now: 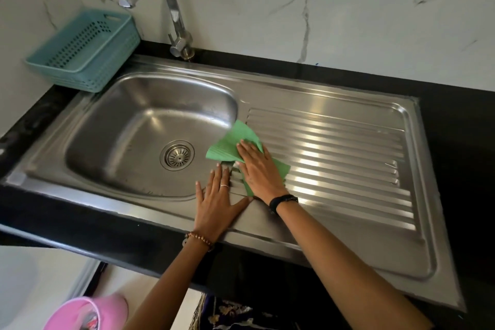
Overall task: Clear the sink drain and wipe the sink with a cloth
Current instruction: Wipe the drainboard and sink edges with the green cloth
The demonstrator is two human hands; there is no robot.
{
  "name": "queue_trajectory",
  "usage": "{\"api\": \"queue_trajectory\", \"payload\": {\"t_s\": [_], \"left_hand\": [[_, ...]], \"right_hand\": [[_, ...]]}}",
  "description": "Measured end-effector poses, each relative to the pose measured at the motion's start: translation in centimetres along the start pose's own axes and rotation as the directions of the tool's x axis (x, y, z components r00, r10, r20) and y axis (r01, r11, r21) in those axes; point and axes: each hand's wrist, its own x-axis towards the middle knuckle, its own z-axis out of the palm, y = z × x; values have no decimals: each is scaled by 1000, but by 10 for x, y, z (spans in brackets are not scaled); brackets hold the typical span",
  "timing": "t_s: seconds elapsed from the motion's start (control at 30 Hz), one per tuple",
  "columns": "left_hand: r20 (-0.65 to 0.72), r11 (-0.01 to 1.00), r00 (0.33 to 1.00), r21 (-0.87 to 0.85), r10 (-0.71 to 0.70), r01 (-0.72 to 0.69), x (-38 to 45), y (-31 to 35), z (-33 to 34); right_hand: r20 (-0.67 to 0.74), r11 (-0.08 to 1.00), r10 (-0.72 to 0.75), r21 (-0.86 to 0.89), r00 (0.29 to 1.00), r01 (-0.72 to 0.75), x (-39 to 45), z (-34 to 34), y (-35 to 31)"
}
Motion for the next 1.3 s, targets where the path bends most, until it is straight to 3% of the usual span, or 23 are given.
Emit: {"api": "queue_trajectory", "payload": {"t_s": [0.23, 0.4, 0.53, 0.77, 1.0, 1.3], "left_hand": [[77, 965, 965, 66, 250, -255, -16, 81, 29], [172, 906, 904, 102, 391, -411, -31, 132, 54], [165, 902, 902, 111, 398, -418, -33, 135, 55], [113, 940, 936, 35, 334, -340, -27, 106, 42], [69, 983, 981, -49, 183, -179, -19, 46, 18], [-39, 997, 998, 69, 40, -37, -22, 15, 6]], "right_hand": [[-83, 962, 228, -133, 970, -237, -87, -33, 82], [-158, 882, 434, -127, 887, -455, -144, -58, 139], [-194, 776, 588, -139, 785, -615, -171, -78, 174], [-223, 712, 675, -50, 703, -700, -194, -72, 154], [-219, 739, 660, 12, 719, -674, -188, -59, 123], [-114, 932, 356, -37, 928, -362, -83, -22, 49]]}}
